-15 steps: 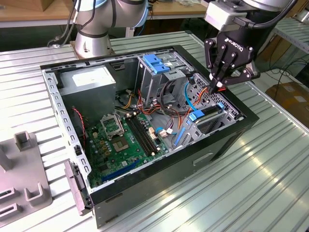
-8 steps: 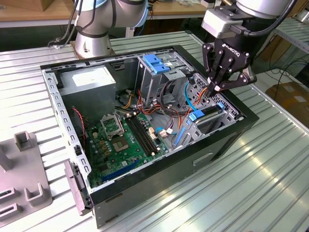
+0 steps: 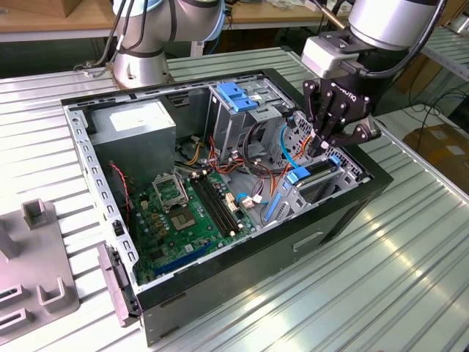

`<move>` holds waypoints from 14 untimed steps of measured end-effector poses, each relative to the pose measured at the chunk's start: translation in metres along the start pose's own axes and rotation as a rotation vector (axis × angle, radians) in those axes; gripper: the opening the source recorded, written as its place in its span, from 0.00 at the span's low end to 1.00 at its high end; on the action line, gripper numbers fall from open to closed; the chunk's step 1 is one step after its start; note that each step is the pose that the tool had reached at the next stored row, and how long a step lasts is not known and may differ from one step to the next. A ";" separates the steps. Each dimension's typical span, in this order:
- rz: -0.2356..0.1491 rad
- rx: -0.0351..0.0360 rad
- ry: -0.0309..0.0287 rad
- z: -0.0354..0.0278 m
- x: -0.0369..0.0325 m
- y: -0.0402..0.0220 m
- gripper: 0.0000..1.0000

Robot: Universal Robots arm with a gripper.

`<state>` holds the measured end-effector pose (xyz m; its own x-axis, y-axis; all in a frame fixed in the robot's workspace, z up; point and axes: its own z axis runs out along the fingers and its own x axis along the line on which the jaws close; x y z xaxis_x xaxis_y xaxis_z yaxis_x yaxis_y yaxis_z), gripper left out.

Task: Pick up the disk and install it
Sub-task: 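Pick up the disk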

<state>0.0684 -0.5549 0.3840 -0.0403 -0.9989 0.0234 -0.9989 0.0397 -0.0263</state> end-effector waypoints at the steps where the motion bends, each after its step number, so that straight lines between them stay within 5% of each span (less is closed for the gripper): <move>1: 0.000 0.0000 0.0001 0.0010 0.0000 -0.0005 0.10; 14: 0.000 0.0000 -0.0002 0.0032 -0.0001 -0.0009 0.10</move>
<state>0.0694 -0.5549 0.3808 -0.0403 -0.9989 0.0232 -0.9989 0.0397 -0.0264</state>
